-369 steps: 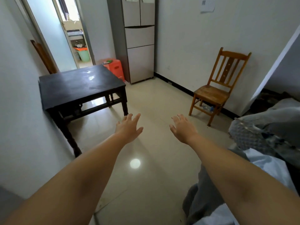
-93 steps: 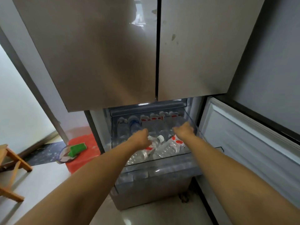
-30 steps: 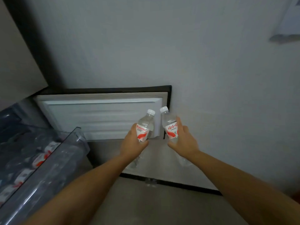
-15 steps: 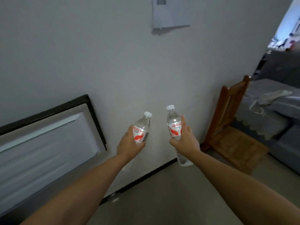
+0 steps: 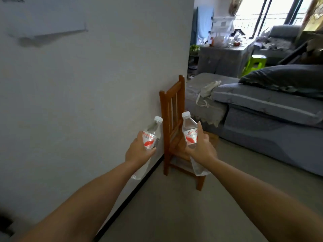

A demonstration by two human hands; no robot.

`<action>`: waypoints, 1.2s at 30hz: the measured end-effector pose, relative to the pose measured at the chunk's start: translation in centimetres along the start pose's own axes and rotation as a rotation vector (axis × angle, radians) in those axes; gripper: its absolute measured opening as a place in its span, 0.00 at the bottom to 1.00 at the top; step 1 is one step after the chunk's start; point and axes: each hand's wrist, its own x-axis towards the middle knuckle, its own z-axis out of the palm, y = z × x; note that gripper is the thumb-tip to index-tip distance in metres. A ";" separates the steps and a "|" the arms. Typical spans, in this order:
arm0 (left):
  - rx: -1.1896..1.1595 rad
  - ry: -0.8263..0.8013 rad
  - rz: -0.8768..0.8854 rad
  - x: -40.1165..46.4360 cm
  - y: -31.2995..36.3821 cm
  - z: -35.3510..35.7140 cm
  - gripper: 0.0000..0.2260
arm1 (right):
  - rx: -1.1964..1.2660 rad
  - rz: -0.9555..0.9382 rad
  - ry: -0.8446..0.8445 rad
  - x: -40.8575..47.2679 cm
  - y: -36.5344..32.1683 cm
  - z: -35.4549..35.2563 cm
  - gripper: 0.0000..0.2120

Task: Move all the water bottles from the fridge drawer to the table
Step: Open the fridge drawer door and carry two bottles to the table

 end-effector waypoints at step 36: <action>-0.022 -0.730 0.663 33.1 44.6 43.6 0.28 | -0.011 0.802 0.627 21.9 35.8 -26.3 0.48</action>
